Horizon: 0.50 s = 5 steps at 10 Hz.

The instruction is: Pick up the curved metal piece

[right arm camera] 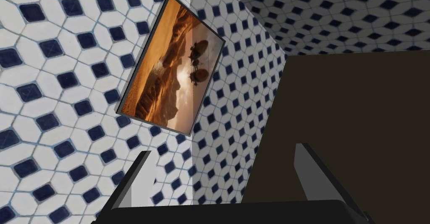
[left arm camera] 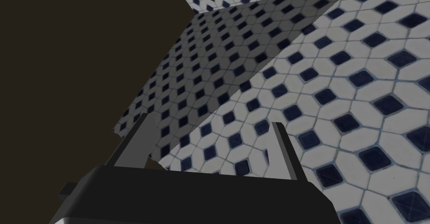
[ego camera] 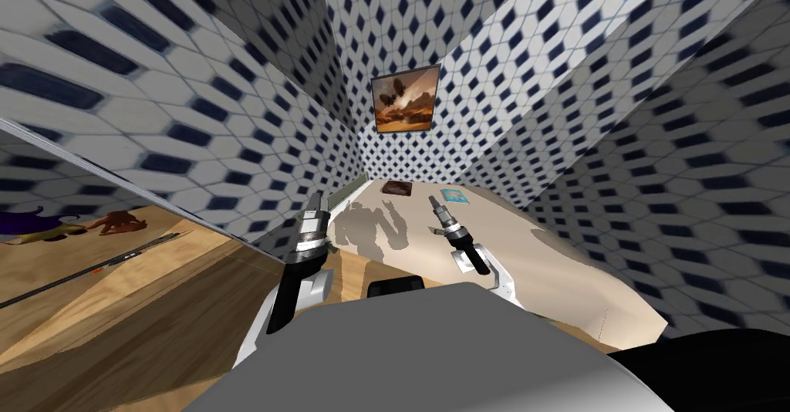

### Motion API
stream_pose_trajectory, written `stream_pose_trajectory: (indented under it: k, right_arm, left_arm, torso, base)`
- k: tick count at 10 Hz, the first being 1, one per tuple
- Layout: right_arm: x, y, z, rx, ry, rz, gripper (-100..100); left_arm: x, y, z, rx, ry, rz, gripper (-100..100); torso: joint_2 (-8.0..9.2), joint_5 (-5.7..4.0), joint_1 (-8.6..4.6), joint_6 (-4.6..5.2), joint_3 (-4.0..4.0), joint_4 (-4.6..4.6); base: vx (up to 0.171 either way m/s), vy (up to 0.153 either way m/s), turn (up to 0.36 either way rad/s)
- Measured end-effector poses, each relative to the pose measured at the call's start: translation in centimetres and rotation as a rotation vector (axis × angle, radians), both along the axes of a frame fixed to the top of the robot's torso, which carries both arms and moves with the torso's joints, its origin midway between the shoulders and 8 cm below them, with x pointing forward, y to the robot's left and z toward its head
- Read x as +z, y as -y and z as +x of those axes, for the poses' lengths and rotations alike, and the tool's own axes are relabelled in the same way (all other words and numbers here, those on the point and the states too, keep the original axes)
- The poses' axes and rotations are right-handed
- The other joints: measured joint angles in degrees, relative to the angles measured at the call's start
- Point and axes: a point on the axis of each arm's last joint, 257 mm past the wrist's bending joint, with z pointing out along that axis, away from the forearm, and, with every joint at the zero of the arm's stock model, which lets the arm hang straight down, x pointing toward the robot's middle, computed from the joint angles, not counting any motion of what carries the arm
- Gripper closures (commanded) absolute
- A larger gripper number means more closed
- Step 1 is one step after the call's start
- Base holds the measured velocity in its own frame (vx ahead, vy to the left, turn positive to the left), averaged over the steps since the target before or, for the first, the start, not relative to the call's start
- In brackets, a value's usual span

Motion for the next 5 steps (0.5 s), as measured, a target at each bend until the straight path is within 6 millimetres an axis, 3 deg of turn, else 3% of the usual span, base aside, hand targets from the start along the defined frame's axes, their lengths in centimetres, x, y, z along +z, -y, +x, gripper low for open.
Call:
stream_pose_trajectory:
  k: [5]
  right_arm:
    - [-6.5, 0.3, 2.6, -0.038, -0.117, -0.253, -100]
  left_arm:
    - [0.0, 0.0, 0.0, 0.000, 0.000, 0.000, 0]
  torso:
    - [0.00, 0.00, 0.02, -0.03, 0.00, 0.00]
  base:
    - [0.022, 0.041, 0.145]
